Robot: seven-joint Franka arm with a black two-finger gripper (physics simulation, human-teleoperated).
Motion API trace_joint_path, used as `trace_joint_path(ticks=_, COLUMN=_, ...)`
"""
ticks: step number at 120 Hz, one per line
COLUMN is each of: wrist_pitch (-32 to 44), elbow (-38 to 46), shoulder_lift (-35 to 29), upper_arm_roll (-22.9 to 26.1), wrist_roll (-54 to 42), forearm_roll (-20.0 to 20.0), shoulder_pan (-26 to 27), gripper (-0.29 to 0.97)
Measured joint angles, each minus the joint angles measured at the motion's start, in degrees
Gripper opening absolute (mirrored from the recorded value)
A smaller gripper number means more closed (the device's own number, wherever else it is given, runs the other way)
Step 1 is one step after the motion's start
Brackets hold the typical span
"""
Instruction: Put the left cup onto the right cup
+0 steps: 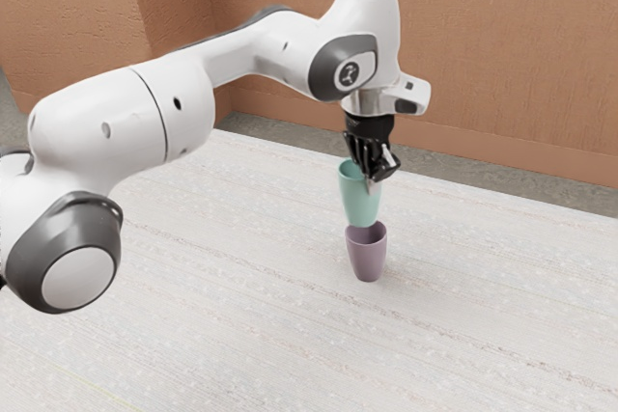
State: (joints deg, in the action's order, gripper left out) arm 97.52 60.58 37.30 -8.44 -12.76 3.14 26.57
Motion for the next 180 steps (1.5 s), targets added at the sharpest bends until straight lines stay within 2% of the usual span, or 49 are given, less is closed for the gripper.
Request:
trace_joint_path(ticks=94, wrist_pitch=0.0, elbow=-4.0, shoulder_lift=3.8, upper_arm_roll=1.5, wrist_roll=0.0, forearm_roll=-0.1, shoulder_pan=-1.6, gripper=-0.11)
trace_joint_path(ticks=180, wrist_pitch=0.5, elbow=-3.4, shoulder_lift=4.8, upper_arm_roll=1.8, wrist_roll=0.0, forearm_roll=-0.1, shoulder_pan=-2.1, gripper=-0.11)
